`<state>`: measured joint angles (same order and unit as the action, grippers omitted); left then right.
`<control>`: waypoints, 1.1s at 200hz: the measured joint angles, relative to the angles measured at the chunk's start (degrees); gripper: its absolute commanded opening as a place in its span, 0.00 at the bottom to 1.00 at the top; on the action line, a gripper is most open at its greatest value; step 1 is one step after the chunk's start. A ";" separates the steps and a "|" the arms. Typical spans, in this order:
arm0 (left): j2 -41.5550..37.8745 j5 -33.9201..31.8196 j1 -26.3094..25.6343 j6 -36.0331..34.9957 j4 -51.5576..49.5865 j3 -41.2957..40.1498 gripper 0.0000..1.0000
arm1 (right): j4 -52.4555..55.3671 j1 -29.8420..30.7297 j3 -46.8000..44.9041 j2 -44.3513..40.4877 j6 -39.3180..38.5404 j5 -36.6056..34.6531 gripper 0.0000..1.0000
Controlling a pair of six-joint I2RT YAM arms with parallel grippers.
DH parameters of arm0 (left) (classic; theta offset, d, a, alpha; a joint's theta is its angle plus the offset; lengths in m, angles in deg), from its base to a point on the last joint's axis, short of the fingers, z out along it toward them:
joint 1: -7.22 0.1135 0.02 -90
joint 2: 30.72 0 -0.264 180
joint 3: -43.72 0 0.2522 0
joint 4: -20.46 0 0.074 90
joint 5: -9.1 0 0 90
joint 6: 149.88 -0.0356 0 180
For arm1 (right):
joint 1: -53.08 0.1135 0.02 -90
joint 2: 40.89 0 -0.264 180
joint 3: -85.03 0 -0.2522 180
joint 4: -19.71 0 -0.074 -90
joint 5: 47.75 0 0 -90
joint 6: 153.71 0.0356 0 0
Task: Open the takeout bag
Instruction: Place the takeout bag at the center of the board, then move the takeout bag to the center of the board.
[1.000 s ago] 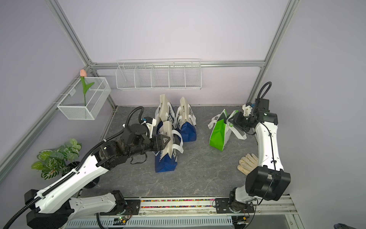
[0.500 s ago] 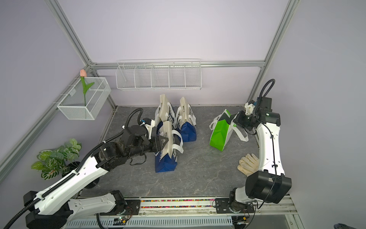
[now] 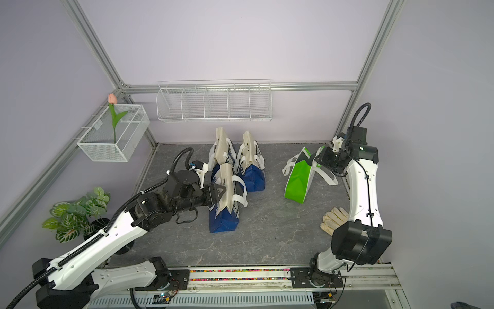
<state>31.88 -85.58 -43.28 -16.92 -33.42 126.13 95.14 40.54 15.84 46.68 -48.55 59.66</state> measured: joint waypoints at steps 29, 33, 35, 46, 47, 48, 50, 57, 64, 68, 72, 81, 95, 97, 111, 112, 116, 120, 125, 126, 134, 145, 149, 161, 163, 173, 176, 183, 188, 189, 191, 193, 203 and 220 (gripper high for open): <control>-0.09 0.68 2.51 0.81 -0.09 0.00 0.47 | 1.77 3.96 0.33 -2.97 -0.83 -4.68 0.68; -0.13 0.74 2.93 0.90 -0.09 0.00 0.47 | 2.19 4.46 0.55 -3.48 -0.61 -5.40 0.69; -0.15 0.94 3.17 0.96 -0.09 0.00 0.48 | 2.40 4.81 0.70 -3.69 -0.94 -5.95 0.70; -0.39 1.90 4.83 1.22 -0.02 -0.13 0.47 | 3.67 6.19 1.64 -4.96 -1.07 -7.89 0.71; -0.42 2.01 4.94 1.25 -0.02 -0.15 0.47 | 3.82 6.34 1.77 -5.11 -1.14 -8.15 0.71; -0.42 2.12 5.03 1.29 -0.02 -0.17 0.47 | 3.91 6.40 1.84 -5.20 -1.20 -8.31 0.71; -0.50 2.29 5.33 1.36 0.00 -0.24 0.47 | 4.11 6.60 2.05 -5.46 -1.33 -8.66 0.72; -0.74 3.10 6.45 1.55 0.09 -0.52 0.47 | 4.79 7.10 2.75 -6.19 -1.44 -9.81 0.72; -1.01 3.82 7.58 1.70 0.20 -0.94 0.47 | 5.46 7.45 3.58 -6.84 -1.51 -10.99 0.73; -1.16 4.35 8.24 1.86 0.35 -1.20 0.47 | 5.92 7.69 4.17 -7.23 -1.55 -11.72 0.74; -1.27 4.72 8.74 1.92 0.44 -1.49 0.47 | 6.36 7.89 4.70 -7.52 -1.53 -12.37 0.74; -1.51 5.60 9.75 2.10 0.61 -2.05 0.47 | 7.56 8.57 6.21 -8.04 -1.73 -14.12 0.75; -1.79 6.78 10.73 2.47 0.79 -2.89 0.47 | 9.14 10.62 8.44 -8.44 -1.92 -16.83 0.75; -1.84 6.88 10.80 2.47 0.81 -2.95 0.47 | 9.42 11.13 8.85 -8.46 -1.97 -17.22 0.75; -2.10 8.00 11.54 2.89 0.94 -3.67 0.47 | 11.28 15.80 11.58 -8.48 -1.95 -20.41 0.75; -2.12 8.13 11.63 2.97 1.05 -3.76 0.47 | 11.32 16.13 11.74 -8.48 -1.92 -20.57 0.75; -2.23 8.48 11.87 3.08 1.25 -4.04 0.46 | 11.69 17.77 12.39 -8.48 -1.92 -21.55 0.74; -2.36 8.90 12.17 3.43 1.57 -4.44 0.45 | 12.00 20.11 13.18 -8.48 -1.75 -22.43 0.74; -2.56 9.49 12.66 3.76 2.08 -5.05 0.45 | 12.20 22.53 13.84 -8.55 -1.66 -23.06 0.74; -2.60 9.57 12.72 3.87 2.16 -5.16 0.44 | 12.20 23.50 14.01 -8.55 -1.55 -23.52 0.74; -3.06 10.88 13.62 4.72 3.37 -6.54 0.44 | 12.11 28.20 14.49 -8.74 -1.20 -24.63 0.74; -3.69 12.85 14.71 5.66 5.31 -8.57 0.43 | 11.93 35.54 14.38 -9.11 -0.35 -26.29 0.74; -4.02 13.77 15.15 6.36 6.40 -9.57 0.43 | 11.54 38.18 14.03 -9.25 0.07 -26.80 0.74; -4.87 15.80 15.89 7.82 8.87 -11.82 0.43 | 9.68 45.11 12.07 -9.73 1.29 -27.43 0.74; -5.03 16.13 15.98 8.07 9.22 -12.15 0.43 | 9.16 46.36 11.45 -9.94 1.55 -27.61 0.75; -5.53 17.40 16.06 9.05 10.43 -13.05 0.42 | 6.38 51.12 8.20 -10.45 2.95 -27.58 0.74; -5.64 17.73 16.06 9.22 10.67 -13.11 0.41 | 5.40 52.48 7.13 -10.62 3.48 -27.65 0.74; -5.84 18.25 16.06 9.49 11.13 -13.14 0.39 | 3.23 55.08 4.74 -10.78 4.48 -27.45 0.75; -5.99 18.49 16.06 9.64 11.52 -13.14 0.38 | 1.73 56.54 3.21 -10.75 5.09 -27.30 0.75; -6.05 18.53 16.06 9.64 11.61 -13.14 0.38 | 1.14 57.09 2.71 -10.75 5.31 -27.23 0.75; -6.10 18.60 16.06 9.60 11.67 -13.14 0.37 | 0.55 57.64 2.16 -10.75 5.46 -27.19 0.75; -6.19 18.67 16.06 9.75 11.78 -13.14 0.37 | -0.42 58.38 1.31 -10.69 5.79 -27.08 0.75; -6.54 18.91 16.13 9.92 12.04 -13.14 0.36 | -4.15 61.24 -1.73 -10.25 6.95 -26.45 0.75; -7.02 19.39 16.28 10.23 12.44 -13.14 0.36 | -9.40 64.83 -4.90 -8.04 8.98 -25.29 0.75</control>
<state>24.87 -66.20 -27.00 -6.69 -20.99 112.99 85.74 105.37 10.95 38.64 -39.57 34.38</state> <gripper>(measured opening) 0.362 0.751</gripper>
